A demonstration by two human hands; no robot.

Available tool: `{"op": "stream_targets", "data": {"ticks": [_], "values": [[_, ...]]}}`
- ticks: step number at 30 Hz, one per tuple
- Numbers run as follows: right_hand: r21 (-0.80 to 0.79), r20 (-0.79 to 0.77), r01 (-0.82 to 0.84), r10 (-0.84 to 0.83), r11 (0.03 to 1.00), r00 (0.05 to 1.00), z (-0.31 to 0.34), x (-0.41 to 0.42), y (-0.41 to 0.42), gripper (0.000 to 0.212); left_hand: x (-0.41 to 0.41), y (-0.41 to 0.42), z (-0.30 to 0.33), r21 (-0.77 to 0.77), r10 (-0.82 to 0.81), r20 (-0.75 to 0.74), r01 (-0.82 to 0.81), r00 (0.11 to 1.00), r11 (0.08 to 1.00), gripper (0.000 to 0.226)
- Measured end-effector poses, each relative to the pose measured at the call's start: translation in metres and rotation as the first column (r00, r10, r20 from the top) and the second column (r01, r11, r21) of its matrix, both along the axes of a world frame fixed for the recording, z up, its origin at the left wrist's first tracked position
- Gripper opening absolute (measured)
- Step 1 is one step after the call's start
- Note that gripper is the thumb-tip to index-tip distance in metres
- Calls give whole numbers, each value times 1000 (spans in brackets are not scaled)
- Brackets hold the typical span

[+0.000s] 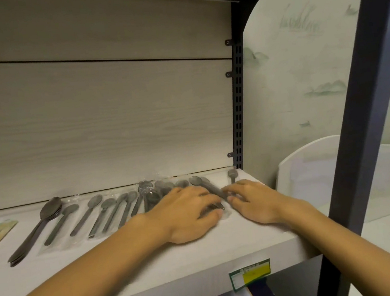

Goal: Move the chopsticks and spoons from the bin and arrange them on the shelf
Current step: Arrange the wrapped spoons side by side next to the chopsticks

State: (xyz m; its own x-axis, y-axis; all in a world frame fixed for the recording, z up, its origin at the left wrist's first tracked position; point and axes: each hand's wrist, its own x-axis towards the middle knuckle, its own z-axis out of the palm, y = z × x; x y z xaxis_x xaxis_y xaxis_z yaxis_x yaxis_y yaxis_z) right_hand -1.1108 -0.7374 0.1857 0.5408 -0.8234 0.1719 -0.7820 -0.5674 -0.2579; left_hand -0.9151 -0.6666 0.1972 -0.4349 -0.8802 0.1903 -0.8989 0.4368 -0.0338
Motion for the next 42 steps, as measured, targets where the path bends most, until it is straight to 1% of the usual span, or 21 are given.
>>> {"op": "stream_targets", "data": {"ticks": [2, 5, 7, 9, 11, 13, 15, 17, 19, 21, 24, 26, 28, 30, 32, 34, 35, 37, 42], "values": [[-21, 28, -41, 42, 999, 999, 0, 0, 4, 37, -8, -1, -2, 40, -18, 22, 17, 1000, 999, 47], [-9, 110, -30, 31, 1000, 993, 3, -3, 7, 32, -9, -4, -1, 87, -35, -106, 45, 994, 995, 43], [-3, 102, 9, -8, 1000, 995, 2, -6, 6, 32, -7, -6, 0, 92, -41, -142, 55, 989, 994, 39], [0, 103, 38, -37, 999, 994, -1, -6, 3, 34, -6, -7, -1, 99, -32, -127, 45, 991, 994, 35], [18, 119, 30, -32, 999, 992, -1, -4, 2, 37, -7, -8, -3, 98, -22, -124, 34, 992, 995, 37], [32, 118, 4, -8, 999, 993, 0, -3, 2, 32, -9, -10, -3, 57, 2, -102, 4, 995, 998, 49], [33, 99, -13, 10, 999, 995, 0, -3, 5, 31, -10, -12, -2, 8, 47, -43, -46, 998, 999, 58], [52, 122, -40, 33, 998, 992, -1, -5, 7, 33, -11, -13, -2, 1, 80, 20, -80, 997, 997, 59], [47, 164, -32, 24, 998, 986, -2, -6, 8, 30, -10, -13, -3, 26, 100, 42, -101, 994, 995, 56], [11, 121, 15, -16, 1000, 993, -2, -8, 8, 28, -9, -11, -3, 11, 115, 21, -116, 993, 993, 53], [-45, -41, 76, -78, 996, 996, -2, -7, 7, 35, -7, -8, 0, -96, 132, 4, -131, 991, 987, 50], [-88, -89, 131, -139, 987, 986, -1, -5, 7, 33, -6, -6, 2, -157, 157, 19, -152, 987, 976, 51], [-108, -115, 160, -172, 981, 978, -1, -5, 6, 30, -5, -5, 2, -179, 174, 34, -165, 984, 970, 51], [-121, -63, 120, -128, 985, 990, -2, -6, 7, 36, -4, -4, 2, -163, 170, 25, -164, 985, 973, 50], [-124, 24, 0, 3, 992, 1000, -2, -5, 11, 45, -3, -5, 0, -136, 132, 1, -131, 991, 982, 49], [-76, 25, -101, 104, 992, 994, -2, -4, 11, 42, -5, -6, 0, -76, 55, -37, -58, 998, 995, 47], [-40, 10, -107, 107, 993, 994, -2, -4, 10, 40, -7, -7, 0, -40, 20, -54, -22, 998, 999, 46], [-2, 5, -62, 62, 998, 998, -3, -4, 8, 36, -10, -9, -2, 2, -14, -45, 14, 999, 1000, 44], [-28, -53, 24, -25, 999, 998, -9, -7, -2, 38, -14, -21, -4, 24, 14, 6, -14, 1000, 1000, 45]]}}
